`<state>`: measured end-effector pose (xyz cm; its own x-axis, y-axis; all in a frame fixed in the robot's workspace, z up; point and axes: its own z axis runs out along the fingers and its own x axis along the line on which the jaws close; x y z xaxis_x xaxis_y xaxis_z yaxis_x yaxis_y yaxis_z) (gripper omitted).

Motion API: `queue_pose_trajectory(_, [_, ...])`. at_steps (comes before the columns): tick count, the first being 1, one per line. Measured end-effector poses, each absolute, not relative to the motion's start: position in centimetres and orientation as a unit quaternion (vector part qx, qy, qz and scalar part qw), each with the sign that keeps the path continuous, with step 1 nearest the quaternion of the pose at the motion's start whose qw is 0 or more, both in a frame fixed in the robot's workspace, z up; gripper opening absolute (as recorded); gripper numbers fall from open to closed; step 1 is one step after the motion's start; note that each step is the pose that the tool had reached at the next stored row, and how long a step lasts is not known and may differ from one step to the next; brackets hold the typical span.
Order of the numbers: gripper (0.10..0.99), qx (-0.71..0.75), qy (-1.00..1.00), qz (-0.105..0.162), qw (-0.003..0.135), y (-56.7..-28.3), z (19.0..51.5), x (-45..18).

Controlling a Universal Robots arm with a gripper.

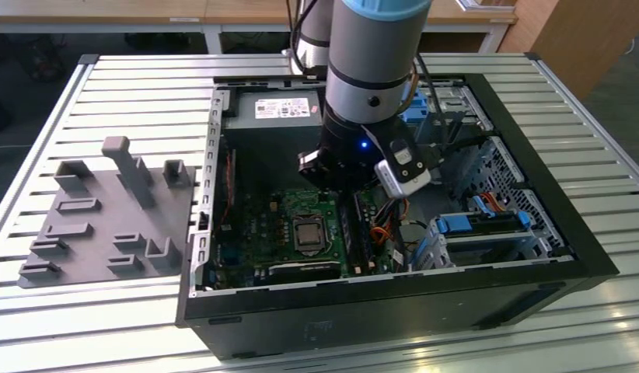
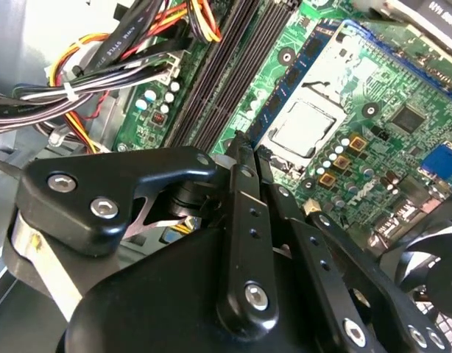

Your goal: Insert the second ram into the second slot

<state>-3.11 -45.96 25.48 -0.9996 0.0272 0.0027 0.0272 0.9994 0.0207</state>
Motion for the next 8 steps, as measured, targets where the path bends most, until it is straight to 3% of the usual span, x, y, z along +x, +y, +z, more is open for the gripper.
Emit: queue_pose_trajectory(8, [0.137, -0.014, -1.000, -0.010, 0.005, -46.00, 24.86, -3.10])
